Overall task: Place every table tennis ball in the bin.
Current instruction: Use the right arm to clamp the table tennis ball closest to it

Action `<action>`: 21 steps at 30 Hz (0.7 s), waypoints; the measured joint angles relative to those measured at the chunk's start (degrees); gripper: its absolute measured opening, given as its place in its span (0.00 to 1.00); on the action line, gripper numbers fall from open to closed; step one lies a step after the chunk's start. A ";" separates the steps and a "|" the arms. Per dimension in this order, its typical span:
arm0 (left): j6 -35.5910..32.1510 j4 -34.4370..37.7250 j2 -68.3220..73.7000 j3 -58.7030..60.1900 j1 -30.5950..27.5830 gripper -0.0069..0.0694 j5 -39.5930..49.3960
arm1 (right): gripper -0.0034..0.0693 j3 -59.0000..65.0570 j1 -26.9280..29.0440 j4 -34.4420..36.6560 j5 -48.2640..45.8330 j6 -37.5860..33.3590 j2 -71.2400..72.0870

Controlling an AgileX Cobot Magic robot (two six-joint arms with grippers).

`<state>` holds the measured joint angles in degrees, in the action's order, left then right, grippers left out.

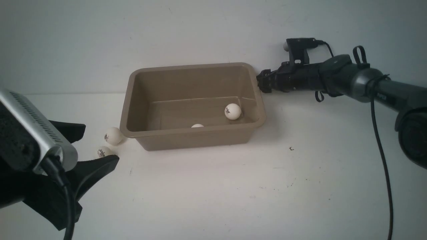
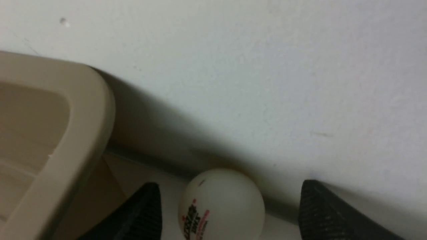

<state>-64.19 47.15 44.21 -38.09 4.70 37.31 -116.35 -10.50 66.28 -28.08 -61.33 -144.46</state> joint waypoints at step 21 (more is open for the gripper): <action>0.00 0.00 0.00 0.00 0.00 0.74 -0.05 | 0.74 0.00 3.13 -11.37 -3.39 11.18 0.00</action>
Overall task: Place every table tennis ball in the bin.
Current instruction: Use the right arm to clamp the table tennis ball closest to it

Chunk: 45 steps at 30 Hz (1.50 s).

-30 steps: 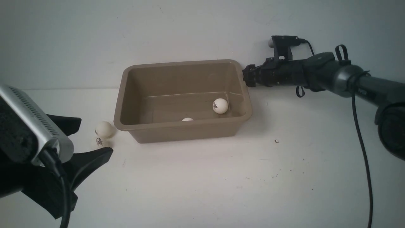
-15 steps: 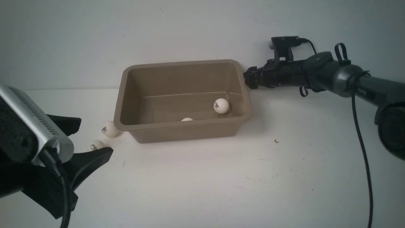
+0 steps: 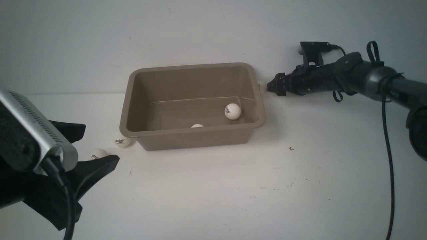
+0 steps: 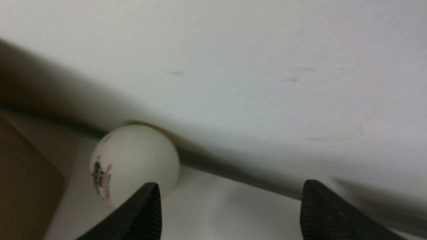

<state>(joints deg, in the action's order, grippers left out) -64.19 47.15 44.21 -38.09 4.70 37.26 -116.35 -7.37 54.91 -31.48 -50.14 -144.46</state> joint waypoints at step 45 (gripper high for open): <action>0.05 0.00 0.00 0.00 0.00 0.74 0.00 | 0.74 -0.26 -0.11 -3.65 0.77 0.65 -0.20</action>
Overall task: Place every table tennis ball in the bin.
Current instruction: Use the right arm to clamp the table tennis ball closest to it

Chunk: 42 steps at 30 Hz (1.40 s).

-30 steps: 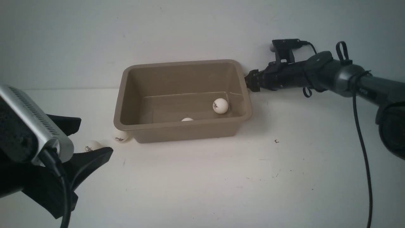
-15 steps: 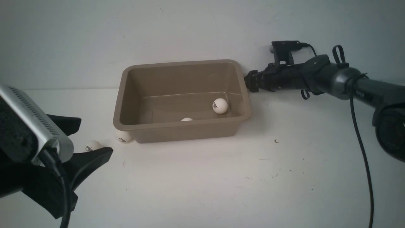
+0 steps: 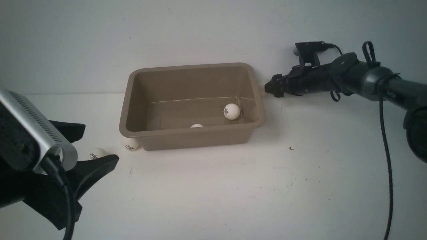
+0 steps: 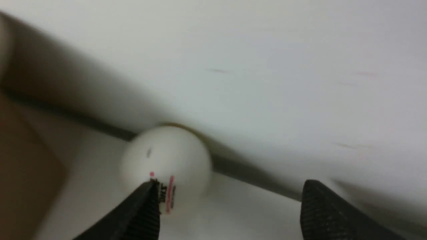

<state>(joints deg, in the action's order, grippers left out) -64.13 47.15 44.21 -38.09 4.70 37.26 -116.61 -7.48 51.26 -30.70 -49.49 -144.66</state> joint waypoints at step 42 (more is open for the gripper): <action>-0.11 0.00 0.00 0.00 0.00 0.74 -0.20 | 0.74 0.06 -2.06 6.68 1.35 -6.63 -0.22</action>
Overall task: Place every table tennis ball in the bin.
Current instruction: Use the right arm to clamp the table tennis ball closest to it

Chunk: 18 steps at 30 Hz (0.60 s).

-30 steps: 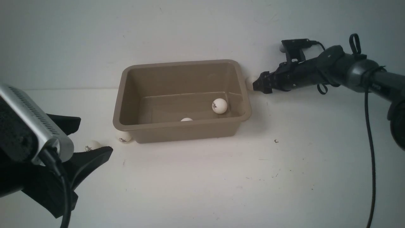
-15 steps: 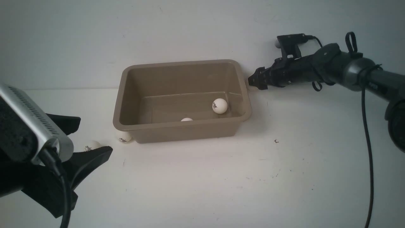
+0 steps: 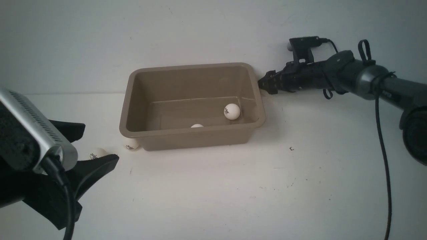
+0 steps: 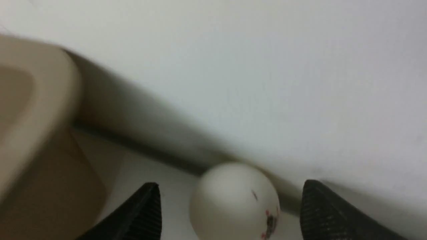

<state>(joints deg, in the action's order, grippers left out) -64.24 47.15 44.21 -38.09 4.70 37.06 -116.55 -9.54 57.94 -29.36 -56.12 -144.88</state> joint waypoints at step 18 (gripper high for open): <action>0.00 0.00 0.00 0.00 0.00 0.74 0.05 | 0.65 0.04 0.00 8.30 1.38 -6.53 -1.61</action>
<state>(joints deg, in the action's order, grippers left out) -64.24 47.15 44.21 -38.09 4.70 37.10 -116.52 -9.54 66.24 -27.97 -62.65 -146.49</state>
